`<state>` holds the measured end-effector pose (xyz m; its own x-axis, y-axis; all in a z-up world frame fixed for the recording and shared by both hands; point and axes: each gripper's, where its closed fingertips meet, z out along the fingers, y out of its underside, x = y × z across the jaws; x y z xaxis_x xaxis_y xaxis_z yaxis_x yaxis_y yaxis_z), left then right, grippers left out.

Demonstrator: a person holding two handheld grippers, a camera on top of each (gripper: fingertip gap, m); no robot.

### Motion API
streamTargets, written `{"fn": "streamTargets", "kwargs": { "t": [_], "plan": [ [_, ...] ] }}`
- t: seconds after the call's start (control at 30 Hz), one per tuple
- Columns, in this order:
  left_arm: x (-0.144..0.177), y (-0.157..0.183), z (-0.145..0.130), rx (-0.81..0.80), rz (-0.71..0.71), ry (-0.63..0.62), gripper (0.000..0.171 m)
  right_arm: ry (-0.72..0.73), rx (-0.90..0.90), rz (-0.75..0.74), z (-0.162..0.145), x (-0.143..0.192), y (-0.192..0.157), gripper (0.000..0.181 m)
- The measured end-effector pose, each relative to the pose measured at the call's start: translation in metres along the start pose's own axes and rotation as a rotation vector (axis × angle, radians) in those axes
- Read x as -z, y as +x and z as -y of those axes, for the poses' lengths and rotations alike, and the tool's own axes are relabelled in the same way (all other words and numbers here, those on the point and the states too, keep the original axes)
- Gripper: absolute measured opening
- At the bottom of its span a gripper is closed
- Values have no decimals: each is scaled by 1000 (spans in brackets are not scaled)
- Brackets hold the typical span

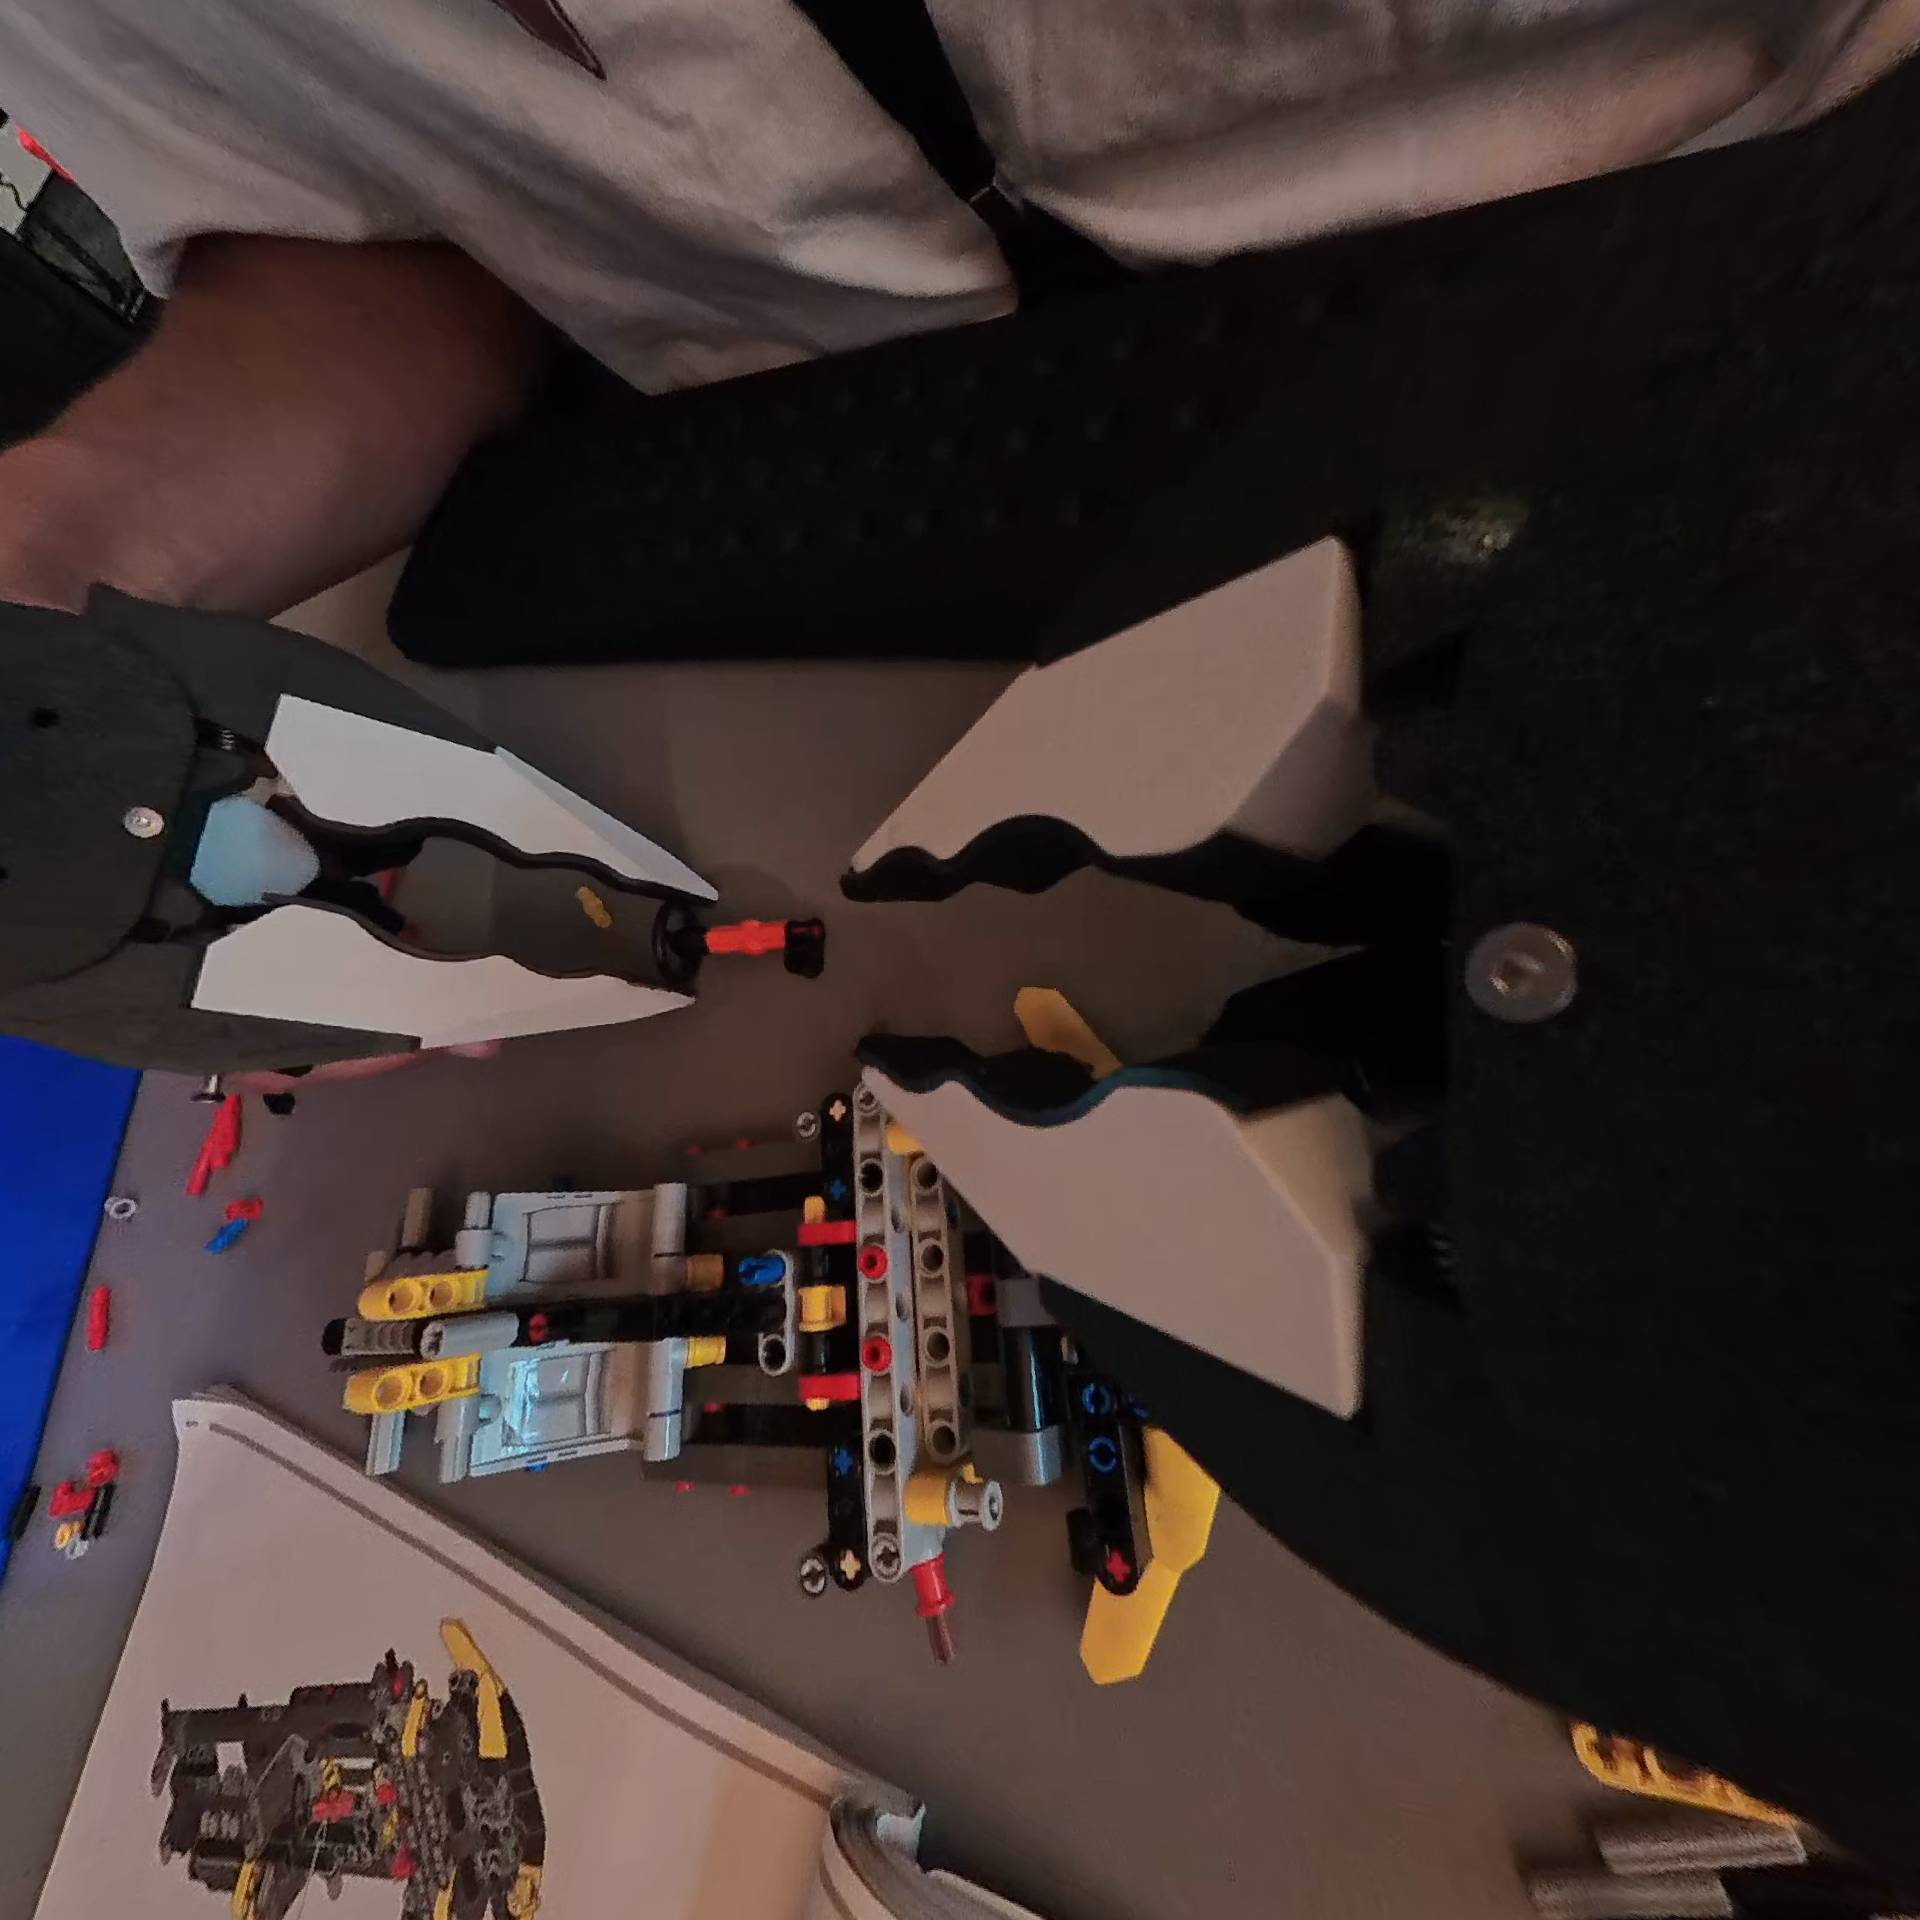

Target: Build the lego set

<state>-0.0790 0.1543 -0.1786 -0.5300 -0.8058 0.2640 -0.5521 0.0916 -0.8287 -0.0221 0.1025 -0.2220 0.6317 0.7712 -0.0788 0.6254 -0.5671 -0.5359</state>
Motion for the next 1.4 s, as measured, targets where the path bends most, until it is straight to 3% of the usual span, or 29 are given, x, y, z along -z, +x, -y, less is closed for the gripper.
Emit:
{"fn": "streamTargets", "kwargs": {
  "t": [0.17,0.3,0.43,0.73,0.9,0.97,1.1,1.23,1.3,1.4],
  "plan": [
    [3,-2,8,33,0,53,22,23,-58,-5,2,4,3,31],
    [7,-11,12,71,29,77,27,110,-191,-98,-5,42,14,45],
    [8,-16,11,61,66,65,29,124,-352,-213,-41,75,10,29],
    [-1,0,3,2,11,6,29,83,-407,-287,-44,36,-8,25],
    [5,8,9,-33,-16,25,29,65,-368,-329,-49,29,-7,13],
    [7,5,11,-41,11,37,29,87,-338,-331,-46,27,-8,4],
    [14,1,11,-56,109,32,28,98,-337,-338,-37,29,-20,4],
    [29,1,17,23,213,147,27,191,-470,-446,1,31,-29,4],
    [39,-8,19,56,304,227,26,188,-612,-461,11,20,-32,4],
    [57,-20,22,107,390,351,23,188,-682,-466,23,5,-33,4]
  ]
}}
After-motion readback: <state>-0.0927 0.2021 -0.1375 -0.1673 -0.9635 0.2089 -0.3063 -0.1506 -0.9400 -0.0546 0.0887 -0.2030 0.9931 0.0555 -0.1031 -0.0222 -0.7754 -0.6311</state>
